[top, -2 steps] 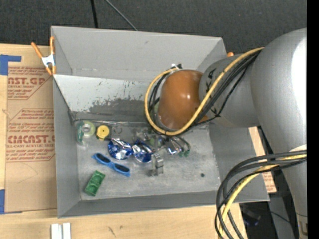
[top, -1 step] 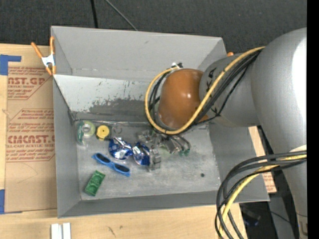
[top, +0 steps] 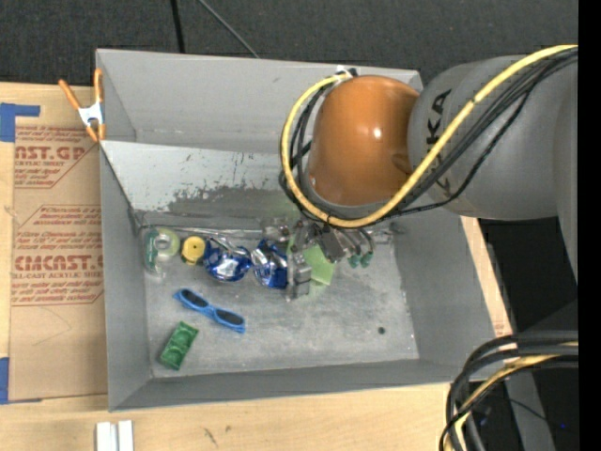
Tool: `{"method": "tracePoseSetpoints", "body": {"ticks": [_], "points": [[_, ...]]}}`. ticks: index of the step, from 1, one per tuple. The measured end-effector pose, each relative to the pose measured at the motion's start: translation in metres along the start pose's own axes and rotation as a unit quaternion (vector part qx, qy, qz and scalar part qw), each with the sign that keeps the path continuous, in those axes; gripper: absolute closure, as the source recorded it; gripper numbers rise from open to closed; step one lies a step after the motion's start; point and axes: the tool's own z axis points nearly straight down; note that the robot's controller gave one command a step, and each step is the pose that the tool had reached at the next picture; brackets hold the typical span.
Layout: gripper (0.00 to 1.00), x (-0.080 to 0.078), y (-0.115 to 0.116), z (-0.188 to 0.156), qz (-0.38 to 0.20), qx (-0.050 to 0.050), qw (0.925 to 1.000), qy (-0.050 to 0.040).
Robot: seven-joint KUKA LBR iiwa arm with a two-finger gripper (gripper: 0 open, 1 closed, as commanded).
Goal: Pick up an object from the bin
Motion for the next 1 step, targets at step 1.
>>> {"method": "tracePoseSetpoints", "body": {"ticks": [1], "points": [[1.00,0.0368,-0.0088,-0.2042,0.002,0.001,1.0000,-0.0012]]}}
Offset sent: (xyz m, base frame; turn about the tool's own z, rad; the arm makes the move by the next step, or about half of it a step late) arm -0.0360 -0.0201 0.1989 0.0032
